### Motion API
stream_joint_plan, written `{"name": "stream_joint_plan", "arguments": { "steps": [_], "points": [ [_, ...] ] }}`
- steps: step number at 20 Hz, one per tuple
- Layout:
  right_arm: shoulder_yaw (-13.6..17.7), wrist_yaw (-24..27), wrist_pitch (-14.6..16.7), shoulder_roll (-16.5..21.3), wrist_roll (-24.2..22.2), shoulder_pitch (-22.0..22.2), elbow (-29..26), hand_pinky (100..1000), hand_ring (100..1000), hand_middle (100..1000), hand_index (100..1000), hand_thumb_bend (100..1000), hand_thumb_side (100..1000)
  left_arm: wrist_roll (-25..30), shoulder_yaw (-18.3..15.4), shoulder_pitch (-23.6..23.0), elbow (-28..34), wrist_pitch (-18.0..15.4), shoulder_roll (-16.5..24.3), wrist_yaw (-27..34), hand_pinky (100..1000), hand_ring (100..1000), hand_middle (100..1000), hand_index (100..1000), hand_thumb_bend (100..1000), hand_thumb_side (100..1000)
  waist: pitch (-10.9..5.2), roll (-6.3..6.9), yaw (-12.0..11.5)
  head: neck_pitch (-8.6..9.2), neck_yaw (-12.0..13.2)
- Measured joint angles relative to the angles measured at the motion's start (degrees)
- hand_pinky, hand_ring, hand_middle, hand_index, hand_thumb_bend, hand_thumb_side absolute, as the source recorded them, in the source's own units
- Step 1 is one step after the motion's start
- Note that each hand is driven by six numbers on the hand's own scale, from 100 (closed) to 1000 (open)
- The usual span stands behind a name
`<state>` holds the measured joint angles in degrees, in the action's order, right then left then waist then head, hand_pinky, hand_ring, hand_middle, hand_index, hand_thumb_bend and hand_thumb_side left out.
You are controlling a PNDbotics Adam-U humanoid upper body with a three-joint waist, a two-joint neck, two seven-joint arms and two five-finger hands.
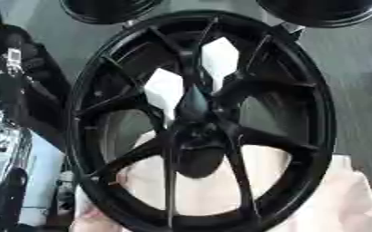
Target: Pull the pin out of the wheel hub.
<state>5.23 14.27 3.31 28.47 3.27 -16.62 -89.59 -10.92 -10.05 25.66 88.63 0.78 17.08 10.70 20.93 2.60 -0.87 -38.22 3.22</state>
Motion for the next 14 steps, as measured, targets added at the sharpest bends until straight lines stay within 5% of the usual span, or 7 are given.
{"name": "stream_joint_plan", "arguments": {
  "steps": [14],
  "points": [
    [-0.07,0.03,-0.04,0.01,0.00,-1.70,0.00,869,730,719,819,100,749,-0.06,-0.03,-0.03,0.03,-0.06,0.03,0.15,631,721,679,693,331,692,0.01,-0.03,-0.12,0.03,-1.53]
  ]
}}
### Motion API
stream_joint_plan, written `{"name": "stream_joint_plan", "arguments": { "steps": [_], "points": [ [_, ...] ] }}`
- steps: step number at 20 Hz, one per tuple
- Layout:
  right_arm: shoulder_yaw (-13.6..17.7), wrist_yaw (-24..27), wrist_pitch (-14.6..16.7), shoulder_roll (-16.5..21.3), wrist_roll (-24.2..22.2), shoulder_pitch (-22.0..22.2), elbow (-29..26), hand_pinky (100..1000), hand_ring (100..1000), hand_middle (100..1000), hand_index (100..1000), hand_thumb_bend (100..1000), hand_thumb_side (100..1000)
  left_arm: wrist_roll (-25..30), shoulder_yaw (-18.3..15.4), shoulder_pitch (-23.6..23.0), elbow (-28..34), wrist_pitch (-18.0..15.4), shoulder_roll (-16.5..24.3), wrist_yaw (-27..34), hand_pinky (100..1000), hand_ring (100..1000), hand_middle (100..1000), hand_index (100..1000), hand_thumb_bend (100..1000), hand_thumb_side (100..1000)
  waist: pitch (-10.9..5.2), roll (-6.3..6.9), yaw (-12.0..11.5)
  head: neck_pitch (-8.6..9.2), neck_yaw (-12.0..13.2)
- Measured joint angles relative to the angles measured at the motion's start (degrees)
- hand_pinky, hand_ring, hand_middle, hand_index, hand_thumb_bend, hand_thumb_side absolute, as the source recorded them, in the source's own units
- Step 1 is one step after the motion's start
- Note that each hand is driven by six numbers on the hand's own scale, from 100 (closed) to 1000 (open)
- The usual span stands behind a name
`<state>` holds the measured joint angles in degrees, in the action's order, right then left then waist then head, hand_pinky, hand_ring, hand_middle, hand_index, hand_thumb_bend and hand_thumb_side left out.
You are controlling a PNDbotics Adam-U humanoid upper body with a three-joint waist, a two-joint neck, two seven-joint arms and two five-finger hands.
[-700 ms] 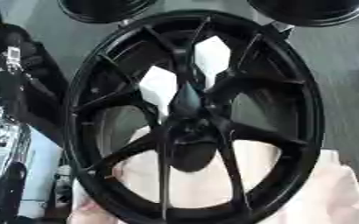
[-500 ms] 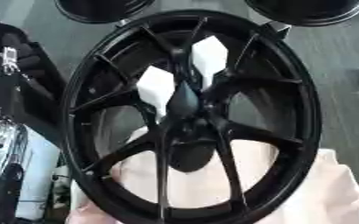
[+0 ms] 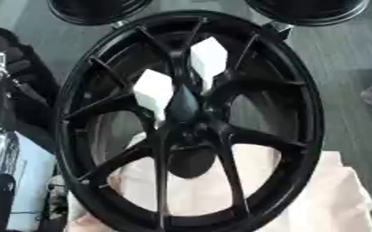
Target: Pull the pin out of the wheel hub.
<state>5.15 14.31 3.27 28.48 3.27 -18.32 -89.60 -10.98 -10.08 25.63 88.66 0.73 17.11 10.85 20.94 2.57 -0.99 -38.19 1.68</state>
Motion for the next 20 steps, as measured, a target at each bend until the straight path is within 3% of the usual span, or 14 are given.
{"name": "stream_joint_plan", "arguments": {
  "steps": [5,14,20],
  "points": [
    [-0.55,0.65,-0.07,2.90,-0.43,-3.08,-1.16,876,749,735,827,100,697,-0.03,-0.01,-0.51,0.07,-0.02,0.23,0.18,631,722,680,694,331,694,0.00,-0.41,0.29,0.00,0.28],
    [-3.61,3.44,-0.59,17.01,-4.73,-12.65,-5.71,873,768,743,828,100,618,0.07,-0.01,-1.59,0.22,0.08,1.49,0.32,632,723,681,694,330,697,-0.83,-1.58,0.57,-0.50,1.00],
    [-7.88,2.26,-1.46,26.13,-11.48,-20.61,-6.28,863,768,742,827,100,585,0.34,0.06,-1.99,0.28,0.30,1.74,0.29,631,724,682,694,329,699,-1.35,-2.72,0.10,-0.82,0.89]
  ]
}}
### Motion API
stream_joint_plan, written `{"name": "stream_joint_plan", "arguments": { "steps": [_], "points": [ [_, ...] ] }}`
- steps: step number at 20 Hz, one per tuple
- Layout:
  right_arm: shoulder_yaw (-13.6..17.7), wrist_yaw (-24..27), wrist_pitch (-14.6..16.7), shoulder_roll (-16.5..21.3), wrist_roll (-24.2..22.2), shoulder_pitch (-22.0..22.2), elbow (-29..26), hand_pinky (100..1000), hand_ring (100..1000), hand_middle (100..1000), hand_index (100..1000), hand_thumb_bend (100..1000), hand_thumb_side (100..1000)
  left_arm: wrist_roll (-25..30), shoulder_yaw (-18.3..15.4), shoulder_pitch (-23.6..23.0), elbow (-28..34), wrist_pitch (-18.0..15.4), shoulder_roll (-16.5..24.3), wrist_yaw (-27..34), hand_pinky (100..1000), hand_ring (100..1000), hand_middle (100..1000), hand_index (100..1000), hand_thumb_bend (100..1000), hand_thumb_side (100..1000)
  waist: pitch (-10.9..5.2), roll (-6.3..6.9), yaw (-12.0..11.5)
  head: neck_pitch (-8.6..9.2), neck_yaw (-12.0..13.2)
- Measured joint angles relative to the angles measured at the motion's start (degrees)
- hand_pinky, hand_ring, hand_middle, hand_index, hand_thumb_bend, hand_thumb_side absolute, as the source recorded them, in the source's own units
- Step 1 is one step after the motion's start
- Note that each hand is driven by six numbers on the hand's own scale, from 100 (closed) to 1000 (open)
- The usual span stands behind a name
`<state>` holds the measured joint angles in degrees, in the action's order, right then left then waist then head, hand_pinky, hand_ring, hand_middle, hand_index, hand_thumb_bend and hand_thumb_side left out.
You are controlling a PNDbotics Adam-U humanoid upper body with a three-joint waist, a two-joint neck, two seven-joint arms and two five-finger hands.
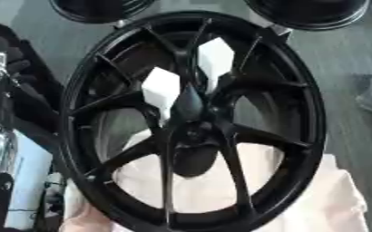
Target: Pull the pin out of the wheel hub.
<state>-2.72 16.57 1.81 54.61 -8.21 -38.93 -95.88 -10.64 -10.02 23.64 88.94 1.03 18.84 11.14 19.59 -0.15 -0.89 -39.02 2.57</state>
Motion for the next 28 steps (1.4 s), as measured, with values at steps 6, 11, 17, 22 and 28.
{"name": "stream_joint_plan", "arguments": {
  "steps": [6,11,17,22,28],
  "points": [
    [-3.79,-3.86,0.13,3.19,-7.38,-8.32,3.16,854,768,741,825,100,497,0.32,0.35,-0.39,0.00,0.21,0.33,-0.09,632,726,683,693,328,701,-0.33,-0.76,-0.32,-0.34,-0.31],
    [-7.60,-10.03,2.45,3.07,-13.65,-15.09,8.81,854,780,749,830,100,426,0.61,0.47,-0.47,-0.01,0.28,0.35,-0.13,632,727,684,693,327,702,-0.52,-1.10,-0.41,-0.85,-0.66],
    [-12.24,-18.09,7.91,1.90,-24.20,-20.06,12.66,860,801,765,835,100,500,0.72,0.67,-0.54,-0.02,0.26,0.83,-0.25,632,728,685,693,325,705,-0.63,-1.56,-0.38,-1.16,-1.05],
    [-14.72,-21.02,10.62,1.06,-31.95,-21.08,12.09,866,818,782,847,100,598,0.78,0.69,-0.55,-0.05,0.28,0.84,-0.29,633,730,687,692,324,706,-0.63,-1.56,-0.38,-1.16,-1.43],
    [-17.26,-22.34,11.80,0.50,-38.13,-21.70,8.63,869,817,797,863,100,657,0.61,0.69,-0.54,-0.19,0.28,0.84,-0.17,635,735,694,699,329,705,-0.64,-1.59,-0.62,-1.16,-2.24]
  ]
}}
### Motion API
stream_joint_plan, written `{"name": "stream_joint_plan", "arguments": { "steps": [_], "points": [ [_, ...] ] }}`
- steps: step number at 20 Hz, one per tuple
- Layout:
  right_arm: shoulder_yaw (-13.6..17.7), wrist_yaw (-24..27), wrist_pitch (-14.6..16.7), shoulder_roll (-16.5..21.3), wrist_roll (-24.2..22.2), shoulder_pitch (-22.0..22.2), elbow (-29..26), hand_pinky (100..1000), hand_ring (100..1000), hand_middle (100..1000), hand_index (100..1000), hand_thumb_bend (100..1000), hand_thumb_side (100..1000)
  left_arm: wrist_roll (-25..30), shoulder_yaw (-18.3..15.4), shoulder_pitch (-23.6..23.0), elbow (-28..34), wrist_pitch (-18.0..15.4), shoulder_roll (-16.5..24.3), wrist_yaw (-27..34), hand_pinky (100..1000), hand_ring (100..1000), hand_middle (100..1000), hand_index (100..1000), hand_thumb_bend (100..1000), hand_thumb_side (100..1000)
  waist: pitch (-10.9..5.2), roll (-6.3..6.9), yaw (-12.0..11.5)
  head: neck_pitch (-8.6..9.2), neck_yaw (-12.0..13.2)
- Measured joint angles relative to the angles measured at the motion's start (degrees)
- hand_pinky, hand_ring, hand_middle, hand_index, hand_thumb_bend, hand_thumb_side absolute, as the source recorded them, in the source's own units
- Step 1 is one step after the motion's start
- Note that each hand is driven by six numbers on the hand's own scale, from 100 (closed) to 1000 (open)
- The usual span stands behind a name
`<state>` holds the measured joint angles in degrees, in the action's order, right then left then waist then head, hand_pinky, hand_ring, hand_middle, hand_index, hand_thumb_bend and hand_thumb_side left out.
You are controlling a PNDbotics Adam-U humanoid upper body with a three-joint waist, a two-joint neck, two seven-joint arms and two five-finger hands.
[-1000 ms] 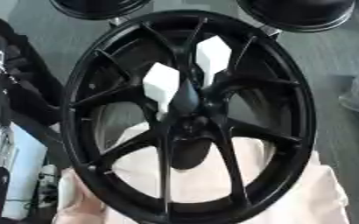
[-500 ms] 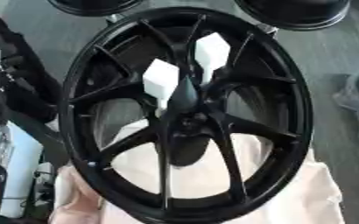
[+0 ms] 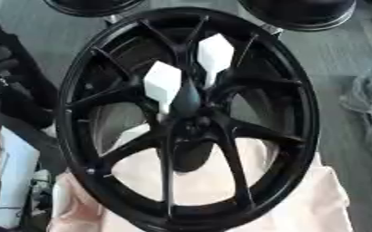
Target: Pull the pin out of the wheel hub.
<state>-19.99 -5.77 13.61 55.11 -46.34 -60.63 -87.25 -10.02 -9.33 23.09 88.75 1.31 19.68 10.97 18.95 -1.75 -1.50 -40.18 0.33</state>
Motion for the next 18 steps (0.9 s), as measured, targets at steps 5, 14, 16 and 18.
{"name": "stream_joint_plan", "arguments": {
  "steps": [5,14,16,18],
  "points": [
    [-1.66,-0.03,0.29,-0.90,-2.41,-0.33,-1.51,873,818,800,870,100,680,-0.84,0.00,0.03,-0.01,-0.01,0.00,0.55,635,736,694,698,330,703,0.00,-0.06,-0.32,0.01,-0.46],
    [-3.87,2.17,0.20,-2.76,-4.50,-0.90,-2.03,877,819,802,874,100,683,-1.71,0.00,0.20,-0.01,0.19,0.00,0.98,636,738,695,698,334,703,0.00,-0.13,-0.76,0.01,-0.68],
    [-4.26,2.47,0.05,-3.42,-4.67,-1.30,-2.01,878,817,799,874,100,664,-2.14,0.00,0.21,-0.02,0.30,0.00,1.18,636,738,695,698,335,703,0.00,-0.13,-0.86,0.01,-0.75],
    [-4.71,2.49,0.04,-4.25,-4.83,-1.84,-1.78,879,818,801,876,100,682,-2.57,0.00,0.31,-0.02,0.41,-0.01,1.43,637,740,697,699,337,704,0.00,-0.13,-0.96,0.01,-0.88]
  ]
}}
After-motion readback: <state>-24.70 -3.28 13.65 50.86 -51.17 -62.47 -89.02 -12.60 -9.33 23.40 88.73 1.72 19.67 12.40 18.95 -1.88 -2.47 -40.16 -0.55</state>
